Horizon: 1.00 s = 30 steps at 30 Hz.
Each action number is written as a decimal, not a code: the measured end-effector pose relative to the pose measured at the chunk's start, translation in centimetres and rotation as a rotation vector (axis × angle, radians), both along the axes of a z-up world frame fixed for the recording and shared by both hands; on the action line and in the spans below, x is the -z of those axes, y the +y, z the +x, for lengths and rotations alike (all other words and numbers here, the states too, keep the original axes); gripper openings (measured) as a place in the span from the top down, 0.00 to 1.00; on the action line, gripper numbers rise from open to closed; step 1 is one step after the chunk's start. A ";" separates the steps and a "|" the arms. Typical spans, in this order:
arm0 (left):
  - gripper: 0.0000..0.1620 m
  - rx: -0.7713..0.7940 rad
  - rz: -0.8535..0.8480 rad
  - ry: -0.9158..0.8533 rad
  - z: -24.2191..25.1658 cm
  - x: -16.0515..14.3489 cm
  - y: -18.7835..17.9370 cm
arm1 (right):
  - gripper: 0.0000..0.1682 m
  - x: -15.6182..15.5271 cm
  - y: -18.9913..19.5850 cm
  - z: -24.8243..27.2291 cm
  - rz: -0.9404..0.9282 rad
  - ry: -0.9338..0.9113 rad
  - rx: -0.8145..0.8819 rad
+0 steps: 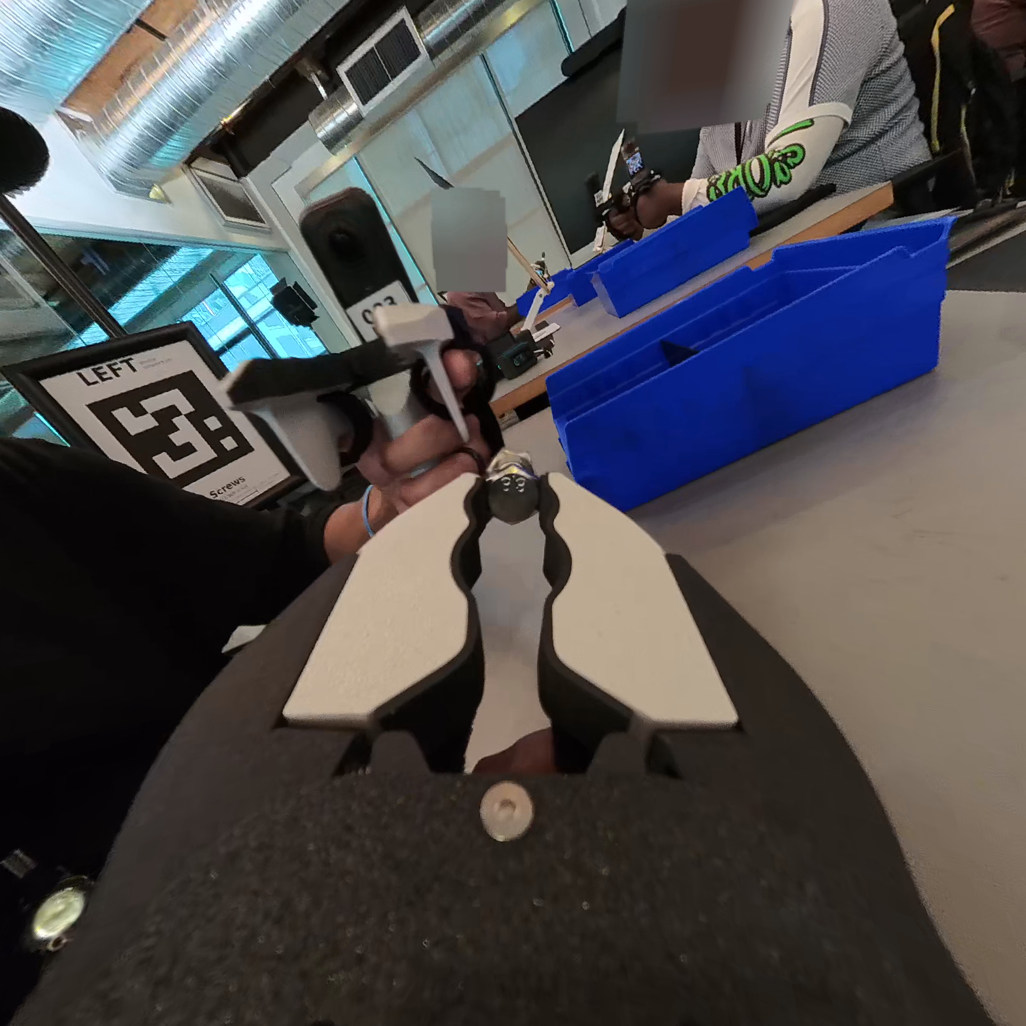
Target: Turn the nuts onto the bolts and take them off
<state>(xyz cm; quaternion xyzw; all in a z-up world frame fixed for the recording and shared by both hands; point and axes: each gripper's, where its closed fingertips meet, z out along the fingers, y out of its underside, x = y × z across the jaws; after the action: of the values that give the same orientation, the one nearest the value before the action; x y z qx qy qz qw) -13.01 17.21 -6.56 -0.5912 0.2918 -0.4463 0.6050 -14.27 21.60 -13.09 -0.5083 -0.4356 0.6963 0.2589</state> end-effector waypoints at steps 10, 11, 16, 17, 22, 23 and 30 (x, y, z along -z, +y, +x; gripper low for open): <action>0.69 0.078 -0.118 -0.022 0.9 2.6 0.5 | 0.89 0.3 -0.1 -0.2 0.020 -0.013 0.006; 0.71 0.118 -0.068 -0.077 1.0 0.3 -0.8 | 0.89 0.7 0.0 -0.3 0.035 -0.025 0.014; 0.67 0.013 0.023 -0.008 0.1 -1.9 -1.8 | 0.89 0.4 -0.2 -0.2 0.043 -0.021 0.003; 0.64 -0.023 0.001 0.020 -0.2 -0.9 -1.4 | 0.89 0.3 -0.3 -0.2 0.049 -0.021 0.003; 0.61 -0.452 -0.248 0.241 -4.6 8.2 1.5 | 0.89 0.4 0.2 0.5 0.074 -0.037 0.045; 0.59 -0.499 -0.260 0.270 -5.2 9.5 1.2 | 0.89 0.6 0.4 0.6 0.083 -0.044 0.057; 0.60 -0.678 -0.209 0.425 -7.8 12.1 0.9 | 0.89 1.0 0.7 0.3 0.107 -0.073 0.087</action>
<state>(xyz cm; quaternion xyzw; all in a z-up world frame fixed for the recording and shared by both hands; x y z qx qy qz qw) -20.80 18.15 -18.62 -0.7911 0.1522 -0.1170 0.5807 -13.95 22.34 -14.07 -0.5371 -0.4587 0.6413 0.2995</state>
